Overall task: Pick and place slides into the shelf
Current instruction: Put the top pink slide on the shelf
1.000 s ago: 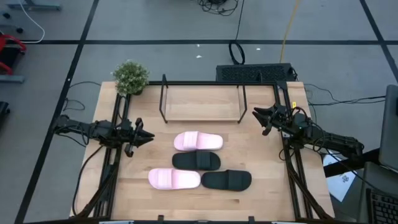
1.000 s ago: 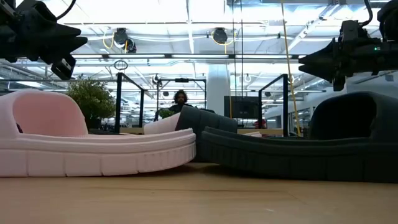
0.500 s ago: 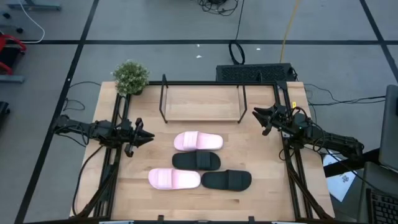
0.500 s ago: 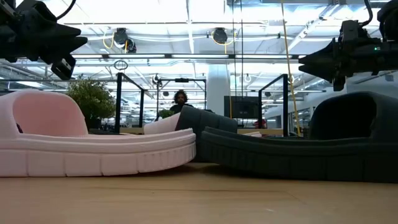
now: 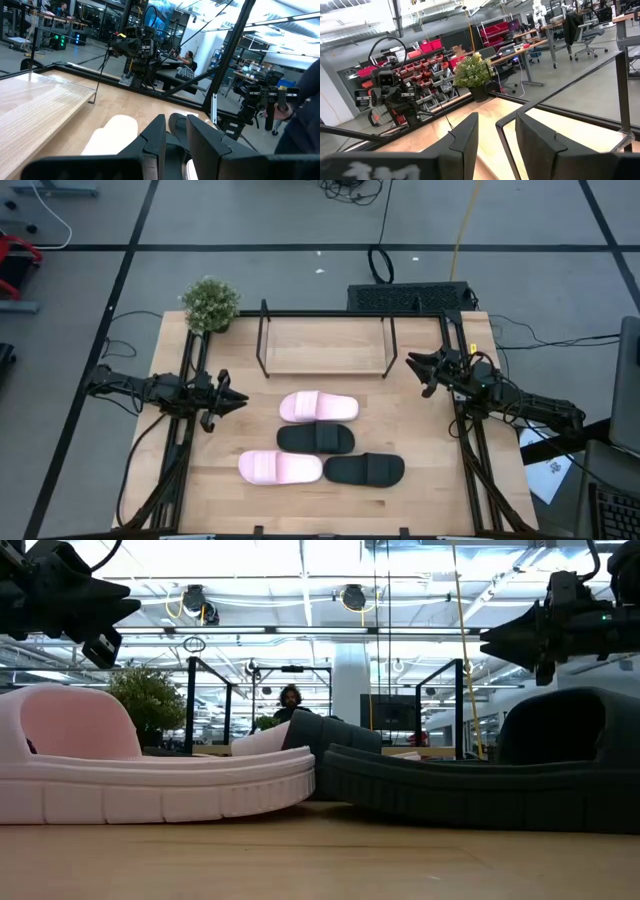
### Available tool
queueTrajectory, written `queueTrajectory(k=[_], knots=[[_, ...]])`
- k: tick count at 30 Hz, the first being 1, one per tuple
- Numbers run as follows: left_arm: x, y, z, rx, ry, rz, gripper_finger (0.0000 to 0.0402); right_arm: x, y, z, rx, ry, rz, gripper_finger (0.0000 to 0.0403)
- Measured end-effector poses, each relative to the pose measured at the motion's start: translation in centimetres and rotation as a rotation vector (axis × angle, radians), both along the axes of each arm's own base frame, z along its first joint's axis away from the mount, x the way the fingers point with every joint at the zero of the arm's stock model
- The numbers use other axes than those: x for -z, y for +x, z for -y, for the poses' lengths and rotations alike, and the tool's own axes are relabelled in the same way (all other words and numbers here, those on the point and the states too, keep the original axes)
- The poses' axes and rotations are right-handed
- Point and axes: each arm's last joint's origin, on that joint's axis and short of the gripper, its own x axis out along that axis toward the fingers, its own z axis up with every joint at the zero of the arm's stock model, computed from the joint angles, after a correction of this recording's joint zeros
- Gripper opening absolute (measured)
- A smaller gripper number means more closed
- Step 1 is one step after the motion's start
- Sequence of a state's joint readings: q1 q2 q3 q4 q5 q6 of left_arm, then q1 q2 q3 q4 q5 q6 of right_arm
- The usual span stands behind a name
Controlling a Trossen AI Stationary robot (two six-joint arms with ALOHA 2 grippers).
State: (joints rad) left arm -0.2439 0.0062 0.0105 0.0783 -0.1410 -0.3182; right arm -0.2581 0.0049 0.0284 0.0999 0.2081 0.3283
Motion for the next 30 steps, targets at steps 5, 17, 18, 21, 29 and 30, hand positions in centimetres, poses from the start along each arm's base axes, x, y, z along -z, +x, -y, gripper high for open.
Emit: queueTrajectory(k=[5,17,18,21,29,30], knots=[[0.0,0.0,0.0,-0.001,0.0,0.001,0.0074,-0.5,-0.1,0.0,-0.021,0.143,0.131,0.0118],[0.0,0.0,0.0,-0.001,0.002,0.0,0.0074,-1.9,-0.4,0.0,-0.057,0.377,0.412,0.0118],[0.0,0.0,0.0,0.0,0.005,0.001,0.0074,-2.1,-0.5,0.0,-0.048,0.38,0.443,0.0118],[0.0,0.0,0.0,-0.001,0.005,0.001,0.0074,-2.8,-0.8,0.0,-0.042,0.368,0.528,0.0118],[-0.4,0.0,0.0,0.012,-0.137,0.024,0.0074,-5.5,-2.2,-0.6,-0.196,0.235,0.806,0.0118],[-0.5,-0.1,0.0,0.013,-0.15,0.038,0.0074,-5.9,-2.4,-0.7,-0.216,0.199,0.831,0.0118]])
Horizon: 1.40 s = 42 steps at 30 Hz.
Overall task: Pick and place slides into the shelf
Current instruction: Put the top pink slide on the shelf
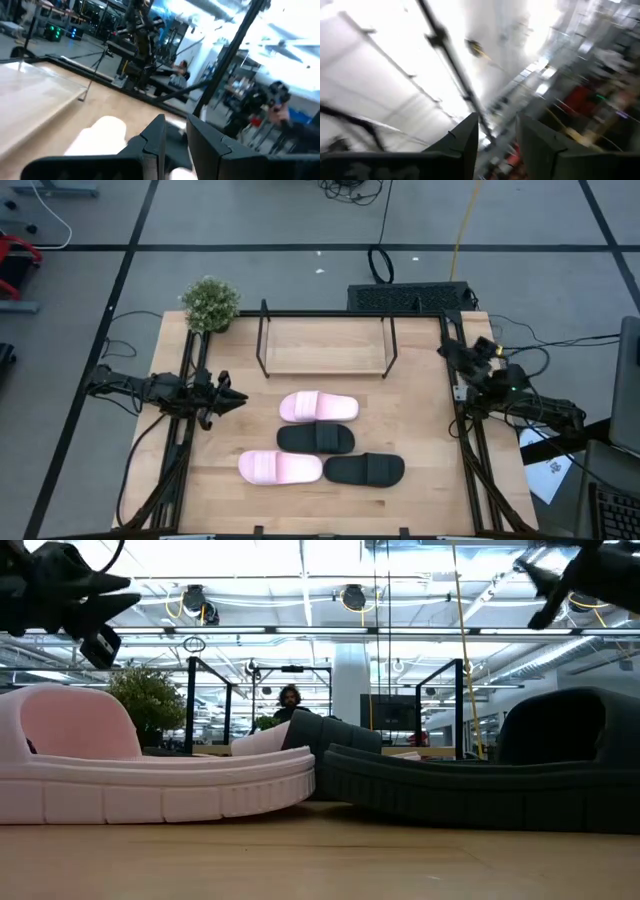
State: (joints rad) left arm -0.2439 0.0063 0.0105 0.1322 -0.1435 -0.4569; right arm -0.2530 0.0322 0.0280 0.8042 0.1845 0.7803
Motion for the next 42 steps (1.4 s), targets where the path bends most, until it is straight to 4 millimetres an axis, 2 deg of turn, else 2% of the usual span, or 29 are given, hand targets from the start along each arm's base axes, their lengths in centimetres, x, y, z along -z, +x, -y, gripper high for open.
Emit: queueTrajectory(k=[4,7,10,15,19,22,25,30,33,37,42], knots=[[-1.1,-0.2,-0.1,-0.029,-0.031,0.111,0.0074,-0.7,0.0,-0.2,0.007,-0.082,0.046,0.0118],[-2.1,-0.5,-0.2,-0.035,-0.057,0.215,0.0074,-0.9,0.8,-0.2,-0.034,-0.117,0.0,0.0118],[-2.8,-0.8,-0.3,-0.049,-0.052,0.29,0.0074,-3.5,1.2,-0.5,-0.088,-0.199,0.048,0.0118],[-3.0,-0.9,-0.4,-0.048,-0.068,0.32,0.0074,-8.6,4.1,-0.8,-0.165,-0.404,0.047,0.0118],[-2.9,-0.8,-0.4,-0.061,-0.093,0.299,0.0074,-12.6,8.3,-0.9,-0.21,-0.547,-0.007,0.0118],[-2.8,-0.8,-0.4,-0.068,-0.135,0.29,0.0074,-14.4,12.5,-1.2,-0.304,-0.641,-0.097,0.0118],[-2.8,-0.8,-0.4,-0.067,-0.146,0.287,0.0074,-15.4,16.8,-1.8,-0.378,-0.711,-0.193,0.0118],[-2.7,-0.7,-0.4,-0.057,-0.173,0.272,0.0074,-15.3,22.9,-2.5,-0.366,-0.881,-0.437,0.0118],[-2.5,-0.6,-0.4,-0.035,-0.192,0.247,0.0074,-14.8,25.4,-2.8,-0.303,-1.013,-0.587,0.0118],[-2.0,-0.5,-0.3,-0.014,-0.235,0.196,0.0074,-14.0,27.5,-3.5,-0.141,-1.219,-0.766,0.0118],[-1.5,-0.3,-0.2,-0.01,-0.267,0.132,0.0074,-11.3,28.7,-4.4,0.087,-1.438,-1.041,0.0118]])
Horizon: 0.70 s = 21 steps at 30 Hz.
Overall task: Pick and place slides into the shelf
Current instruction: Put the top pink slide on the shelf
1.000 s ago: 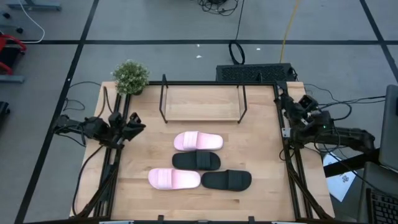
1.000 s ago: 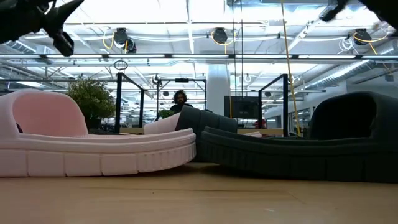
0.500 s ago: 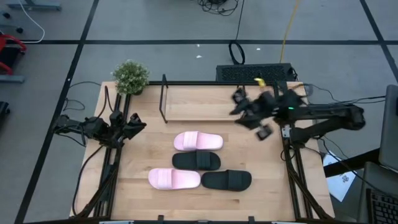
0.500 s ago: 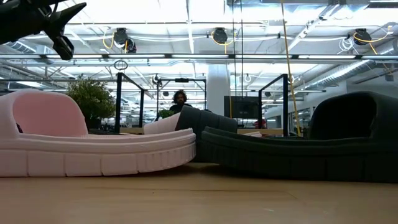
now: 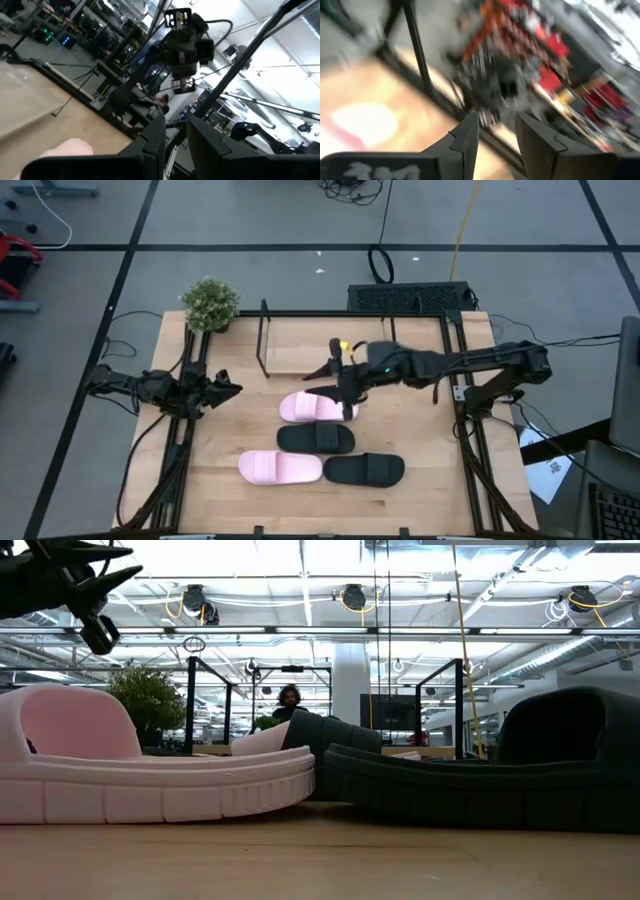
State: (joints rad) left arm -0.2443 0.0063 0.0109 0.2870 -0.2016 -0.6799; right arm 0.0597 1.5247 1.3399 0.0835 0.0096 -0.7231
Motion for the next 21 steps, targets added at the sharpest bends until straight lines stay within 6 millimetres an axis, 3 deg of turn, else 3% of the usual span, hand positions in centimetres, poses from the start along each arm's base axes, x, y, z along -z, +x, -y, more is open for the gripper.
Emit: queueTrajectory(k=[5,12,21], knots=[[0.3,0.1,0.0,0.011,-0.031,-0.033,0.0074,2.7,-0.4,-0.7,0.124,-0.185,-0.248,0.0118],[0.3,0.1,0.0,0.003,-0.03,-0.033,0.0074,4.9,-1.0,-1.5,0.134,-0.096,-0.449,0.0118],[0.3,0.1,0.0,0.0,-0.031,-0.033,0.0074,10.0,1.2,-1.8,0.098,-0.193,-0.604,0.0119]])
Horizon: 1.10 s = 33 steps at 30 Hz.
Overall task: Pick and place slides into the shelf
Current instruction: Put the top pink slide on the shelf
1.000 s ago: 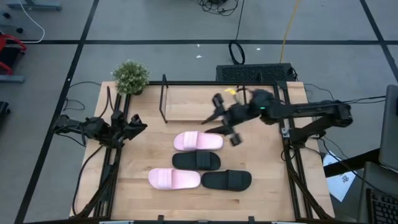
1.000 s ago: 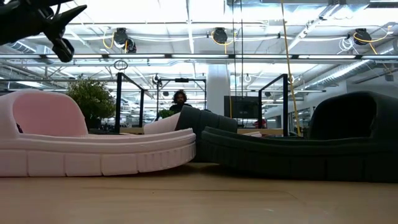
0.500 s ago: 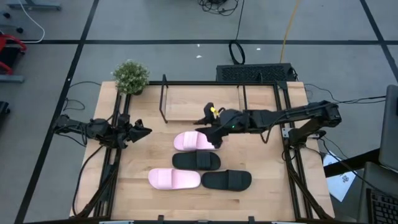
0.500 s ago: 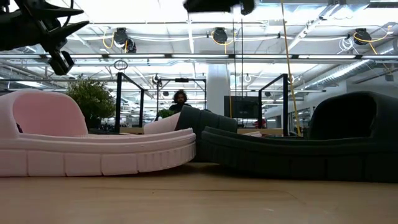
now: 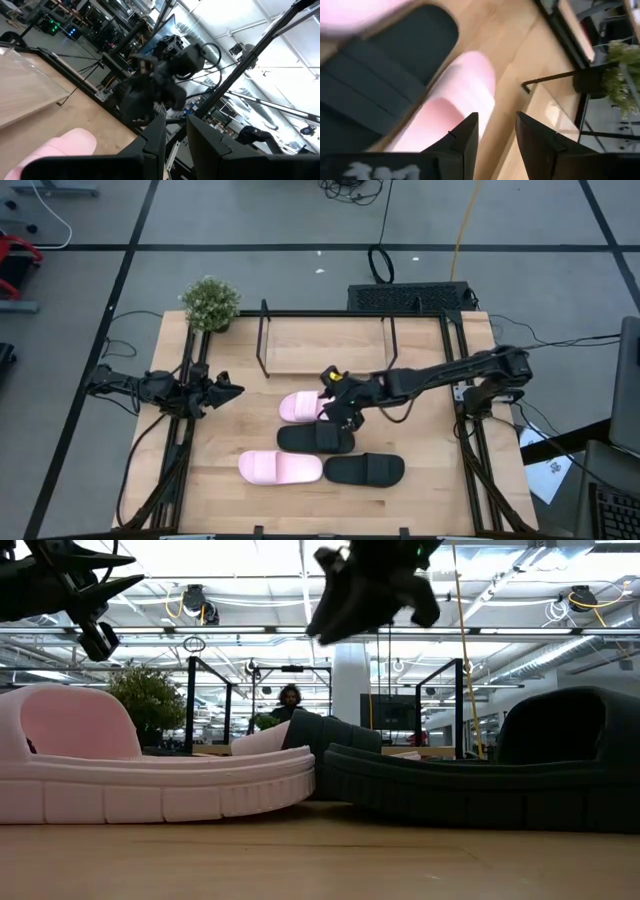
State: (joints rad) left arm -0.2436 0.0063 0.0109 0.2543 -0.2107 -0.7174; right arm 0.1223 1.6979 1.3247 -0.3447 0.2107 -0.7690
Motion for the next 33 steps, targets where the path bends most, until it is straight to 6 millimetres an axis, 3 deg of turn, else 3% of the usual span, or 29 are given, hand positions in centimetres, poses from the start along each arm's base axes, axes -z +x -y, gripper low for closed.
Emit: queueTrajectory(k=[11,33], knots=[[0.0,0.0,0.0,0.0,-0.001,0.0,0.0074,5.4,2.0,0.4,-0.004,-0.209,-0.145,0.0119],[0.3,0.1,0.0,-0.012,0.012,-0.028,0.0074,5.9,2.9,2.2,0.001,-0.095,-0.103,0.0119]])
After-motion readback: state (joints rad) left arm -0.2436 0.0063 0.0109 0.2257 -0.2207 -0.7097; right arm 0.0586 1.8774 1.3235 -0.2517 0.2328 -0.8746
